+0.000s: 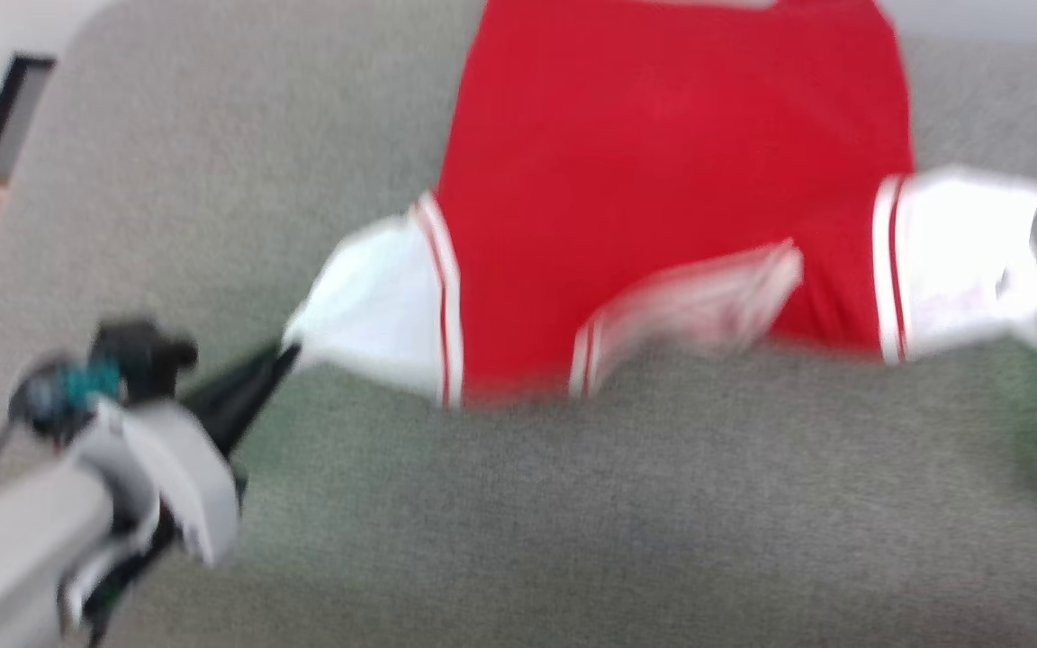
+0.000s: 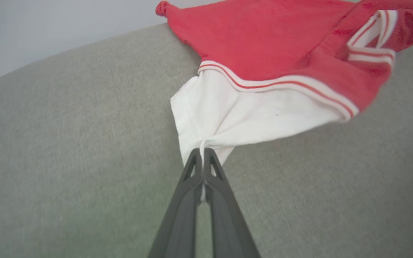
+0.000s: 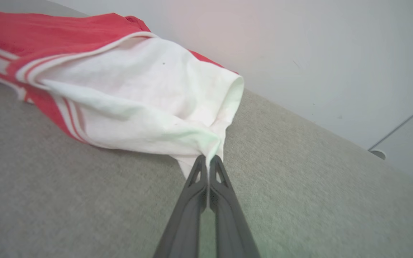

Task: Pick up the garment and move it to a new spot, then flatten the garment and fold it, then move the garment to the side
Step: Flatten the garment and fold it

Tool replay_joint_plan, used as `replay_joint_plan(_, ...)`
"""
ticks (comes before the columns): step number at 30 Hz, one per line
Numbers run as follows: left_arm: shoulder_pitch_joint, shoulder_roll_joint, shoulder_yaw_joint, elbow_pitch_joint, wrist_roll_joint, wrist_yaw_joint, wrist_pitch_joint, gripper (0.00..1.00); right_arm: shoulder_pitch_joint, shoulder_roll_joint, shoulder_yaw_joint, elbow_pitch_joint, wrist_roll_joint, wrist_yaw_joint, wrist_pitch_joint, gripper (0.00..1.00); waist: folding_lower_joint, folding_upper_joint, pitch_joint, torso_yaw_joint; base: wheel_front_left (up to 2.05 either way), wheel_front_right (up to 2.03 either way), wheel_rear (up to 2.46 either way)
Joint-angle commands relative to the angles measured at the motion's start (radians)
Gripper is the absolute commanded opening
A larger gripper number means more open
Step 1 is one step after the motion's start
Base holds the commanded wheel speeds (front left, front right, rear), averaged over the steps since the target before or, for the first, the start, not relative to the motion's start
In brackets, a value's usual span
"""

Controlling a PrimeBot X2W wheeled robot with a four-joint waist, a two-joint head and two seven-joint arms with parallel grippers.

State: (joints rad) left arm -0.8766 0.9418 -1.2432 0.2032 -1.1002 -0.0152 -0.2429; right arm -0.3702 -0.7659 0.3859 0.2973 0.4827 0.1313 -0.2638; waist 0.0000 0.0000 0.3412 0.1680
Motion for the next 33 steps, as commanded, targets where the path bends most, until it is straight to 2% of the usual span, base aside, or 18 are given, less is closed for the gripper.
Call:
replay_joint_plan(1,0.039,0.014,-0.003,-0.018,-0.003,0.022,-0.006,0.00,0.043,-0.003,-0.017,-0.011,-0.003,-0.001,-0.001,0.00,0.0000,0.0000,-0.099,-0.022,0.00,0.00,0.00)
replay_joint_plan(7,0.239,0.081,-0.011,-0.138,-0.063,0.143,-0.016,0.00,0.289,-0.025,-0.062,-0.088,0.016,-0.001,0.029,0.00,0.0000,0.0000,-0.134,-0.022,0.00,0.00,0.00)
replay_joint_plan(11,0.341,0.086,0.010,-0.174,-0.086,0.191,-0.022,0.00,0.419,-0.011,-0.110,-0.121,0.011,-0.001,0.051,0.00,0.0000,0.0000,-0.140,-0.015,0.00,0.00,0.00)
replay_joint_plan(15,0.421,0.063,0.086,-0.191,-0.082,0.222,-0.022,0.00,0.501,0.013,-0.156,-0.131,0.016,-0.001,0.064,0.00,0.0000,0.0000,-0.141,-0.011,0.00,0.00,0.00)
replay_joint_plan(24,0.520,0.014,0.187,-0.165,-0.009,0.198,-0.022,0.00,0.516,0.056,-0.164,-0.150,0.014,-0.001,0.148,0.00,0.0000,0.0000,-0.136,-0.011,0.00,0.00,0.00)
replay_joint_plan(31,0.536,-0.005,0.228,-0.154,0.011,0.190,-0.022,0.00,0.464,0.035,-0.105,-0.195,0.064,-0.001,0.277,0.00,0.0000,0.0000,-0.129,-0.024,0.00,0.00,0.00)
replay_joint_plan(32,0.537,-0.008,0.232,-0.156,0.013,0.189,-0.022,0.00,0.455,0.029,-0.103,-0.197,0.076,-0.001,0.306,0.10,0.0000,0.0000,-0.128,-0.026,0.00,0.00,0.00)
replay_joint_plan(33,0.539,-0.012,0.237,-0.158,0.013,0.187,-0.022,0.00,0.449,0.023,-0.091,-0.202,0.090,-0.001,0.342,0.26,0.0000,0.0000,-0.127,-0.028,0.00,0.00,0.00)
